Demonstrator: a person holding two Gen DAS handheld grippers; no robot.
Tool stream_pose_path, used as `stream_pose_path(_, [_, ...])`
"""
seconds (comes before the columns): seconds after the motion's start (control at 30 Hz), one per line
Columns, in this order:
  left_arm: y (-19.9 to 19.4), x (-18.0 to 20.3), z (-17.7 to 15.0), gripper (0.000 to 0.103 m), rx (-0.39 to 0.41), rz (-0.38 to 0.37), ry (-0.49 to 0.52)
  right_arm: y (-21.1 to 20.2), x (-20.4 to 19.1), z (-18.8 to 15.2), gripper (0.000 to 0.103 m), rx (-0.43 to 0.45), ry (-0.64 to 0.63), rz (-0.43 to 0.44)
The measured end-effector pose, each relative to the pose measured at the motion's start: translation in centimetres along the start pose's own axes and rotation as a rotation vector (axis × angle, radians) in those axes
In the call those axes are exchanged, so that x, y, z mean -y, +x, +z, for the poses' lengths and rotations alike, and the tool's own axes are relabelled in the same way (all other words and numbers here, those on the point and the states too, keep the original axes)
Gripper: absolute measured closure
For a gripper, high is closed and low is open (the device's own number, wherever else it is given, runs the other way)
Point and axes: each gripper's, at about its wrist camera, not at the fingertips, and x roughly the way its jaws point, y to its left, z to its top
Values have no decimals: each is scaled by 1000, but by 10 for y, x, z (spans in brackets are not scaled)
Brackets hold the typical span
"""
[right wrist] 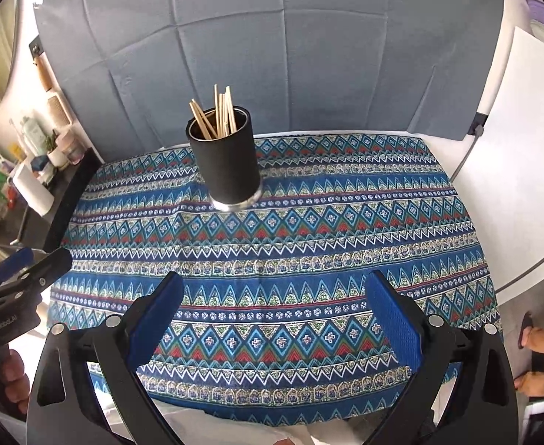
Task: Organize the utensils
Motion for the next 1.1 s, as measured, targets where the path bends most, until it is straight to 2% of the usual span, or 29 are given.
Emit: stream_pose_path(1.1, [2, 1, 2, 6, -5, -10, -7, 4, 1, 3, 9, -11, -15, 30])
